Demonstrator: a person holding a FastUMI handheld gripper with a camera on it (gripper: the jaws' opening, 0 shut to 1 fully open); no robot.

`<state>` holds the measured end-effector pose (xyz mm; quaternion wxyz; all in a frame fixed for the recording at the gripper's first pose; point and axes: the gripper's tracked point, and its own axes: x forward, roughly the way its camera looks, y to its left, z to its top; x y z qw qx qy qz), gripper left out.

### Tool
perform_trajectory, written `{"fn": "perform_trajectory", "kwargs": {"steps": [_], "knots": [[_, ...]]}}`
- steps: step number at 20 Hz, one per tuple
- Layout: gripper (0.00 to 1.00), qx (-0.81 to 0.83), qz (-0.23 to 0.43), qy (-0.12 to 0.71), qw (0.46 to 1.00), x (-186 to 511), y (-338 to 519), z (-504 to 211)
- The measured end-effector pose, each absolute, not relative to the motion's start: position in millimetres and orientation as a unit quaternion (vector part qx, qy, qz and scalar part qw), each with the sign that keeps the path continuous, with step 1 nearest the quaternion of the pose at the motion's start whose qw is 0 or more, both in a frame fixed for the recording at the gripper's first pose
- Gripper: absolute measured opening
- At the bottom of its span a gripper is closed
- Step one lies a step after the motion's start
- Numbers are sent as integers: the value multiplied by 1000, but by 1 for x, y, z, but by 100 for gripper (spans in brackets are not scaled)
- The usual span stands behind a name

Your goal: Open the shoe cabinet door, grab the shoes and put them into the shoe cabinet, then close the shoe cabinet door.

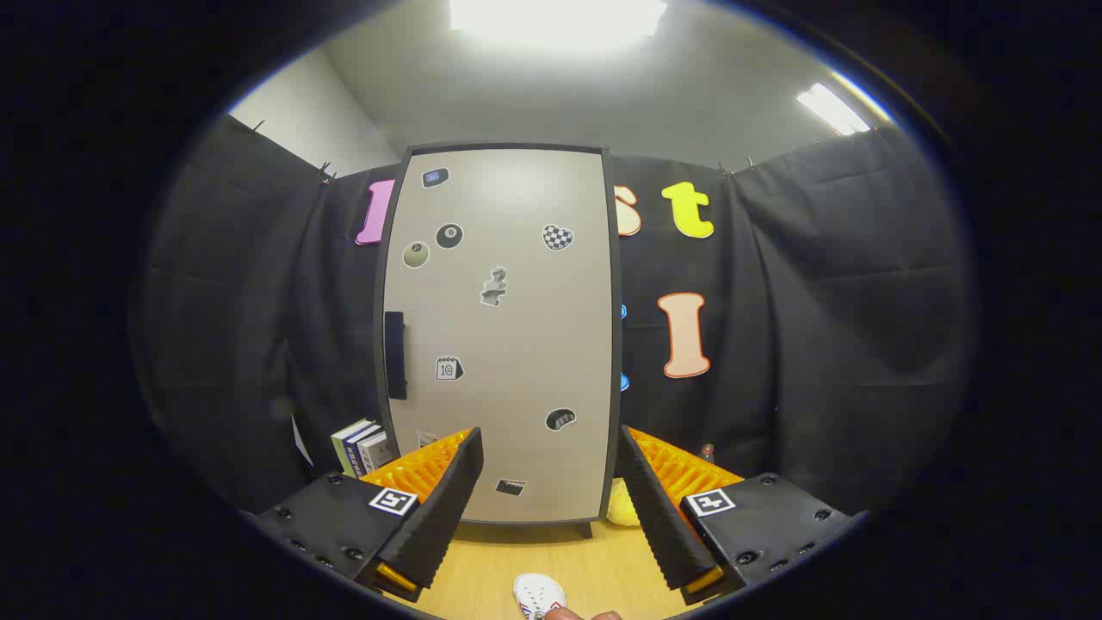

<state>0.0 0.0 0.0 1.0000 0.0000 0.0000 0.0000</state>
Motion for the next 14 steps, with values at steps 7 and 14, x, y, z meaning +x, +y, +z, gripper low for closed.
{"fn": "perform_trajectory", "kwargs": {"steps": [7, 14], "knots": [[97, 16, -7, 12, 1000, 0, -7, 1], [97, 19, 5, 2, 1000, 3, -1, 11]]}}
